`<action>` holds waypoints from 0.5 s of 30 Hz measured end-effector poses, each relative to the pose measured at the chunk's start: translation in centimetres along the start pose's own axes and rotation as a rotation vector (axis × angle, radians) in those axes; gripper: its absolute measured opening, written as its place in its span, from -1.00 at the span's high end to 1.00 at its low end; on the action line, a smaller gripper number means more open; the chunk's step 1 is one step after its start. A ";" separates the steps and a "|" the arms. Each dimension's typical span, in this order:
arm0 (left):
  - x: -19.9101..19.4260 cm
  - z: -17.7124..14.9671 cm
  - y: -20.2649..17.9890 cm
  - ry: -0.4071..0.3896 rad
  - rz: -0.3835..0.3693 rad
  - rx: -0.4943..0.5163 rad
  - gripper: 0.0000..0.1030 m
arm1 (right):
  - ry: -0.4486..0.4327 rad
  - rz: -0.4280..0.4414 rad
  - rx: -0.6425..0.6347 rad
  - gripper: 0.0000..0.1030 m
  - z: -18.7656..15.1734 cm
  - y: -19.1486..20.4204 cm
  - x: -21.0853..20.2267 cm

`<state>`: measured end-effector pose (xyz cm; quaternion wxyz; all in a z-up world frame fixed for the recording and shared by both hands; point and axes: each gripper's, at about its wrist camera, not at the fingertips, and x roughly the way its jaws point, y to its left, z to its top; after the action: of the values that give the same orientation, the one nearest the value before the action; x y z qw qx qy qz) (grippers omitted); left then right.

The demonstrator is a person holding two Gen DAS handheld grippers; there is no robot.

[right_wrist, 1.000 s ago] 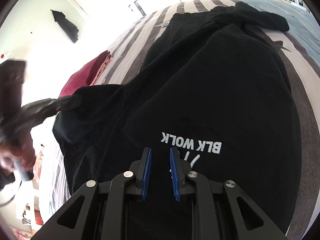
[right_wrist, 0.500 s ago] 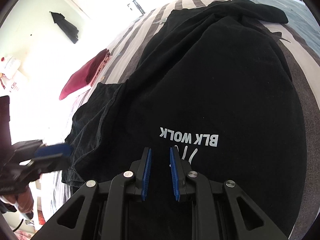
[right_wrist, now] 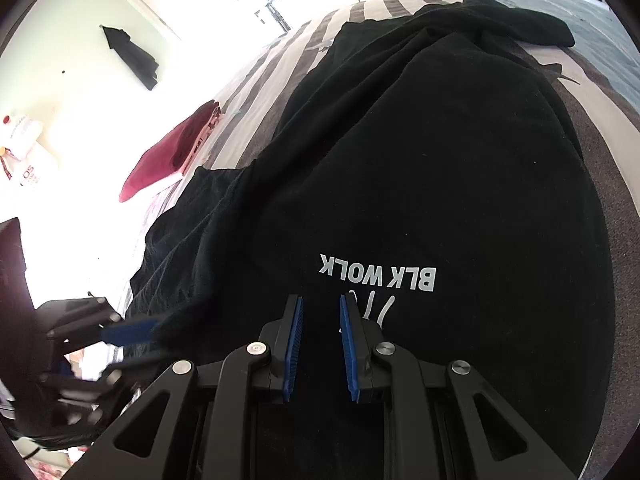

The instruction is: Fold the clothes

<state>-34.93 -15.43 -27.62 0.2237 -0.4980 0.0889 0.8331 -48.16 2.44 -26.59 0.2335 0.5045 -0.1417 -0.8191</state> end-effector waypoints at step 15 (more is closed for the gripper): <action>-4.5 6.8 18.2 -0.151 0.403 -0.256 0.89 | -0.010 -0.019 -0.023 0.65 -0.5 0.5 0.6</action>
<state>-46.86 -30.28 -21.76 -0.0056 -0.4308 0.0631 0.9002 -47.83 1.65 -27.06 0.2309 0.4991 -0.1288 -0.8252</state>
